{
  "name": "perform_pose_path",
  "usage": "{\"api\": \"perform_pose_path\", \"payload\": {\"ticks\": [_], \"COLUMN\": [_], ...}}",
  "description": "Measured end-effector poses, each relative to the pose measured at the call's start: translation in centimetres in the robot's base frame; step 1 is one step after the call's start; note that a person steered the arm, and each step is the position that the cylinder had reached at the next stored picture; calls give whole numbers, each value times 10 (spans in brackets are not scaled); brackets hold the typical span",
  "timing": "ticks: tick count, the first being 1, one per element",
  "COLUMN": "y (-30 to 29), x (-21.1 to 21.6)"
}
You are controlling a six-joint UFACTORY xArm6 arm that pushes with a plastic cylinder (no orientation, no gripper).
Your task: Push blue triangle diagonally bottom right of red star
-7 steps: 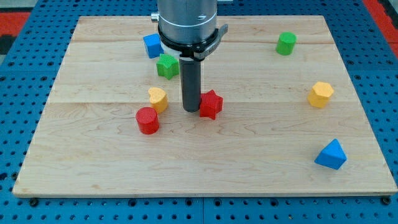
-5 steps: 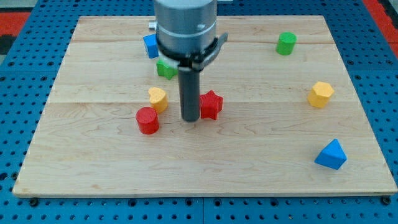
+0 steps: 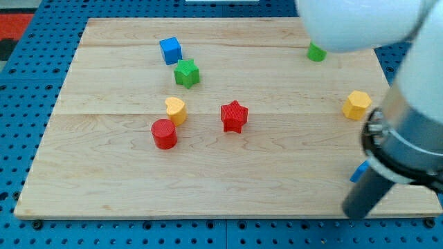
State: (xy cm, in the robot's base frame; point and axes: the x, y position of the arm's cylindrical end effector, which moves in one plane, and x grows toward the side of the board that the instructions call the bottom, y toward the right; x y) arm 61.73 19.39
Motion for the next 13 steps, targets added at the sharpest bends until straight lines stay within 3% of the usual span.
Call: {"api": "perform_pose_path", "payload": {"ticks": [1, 5, 7, 10, 12, 13], "y": [60, 66, 26, -97, -70, -22], "x": [0, -31, -31, -31, 1, -5]}}
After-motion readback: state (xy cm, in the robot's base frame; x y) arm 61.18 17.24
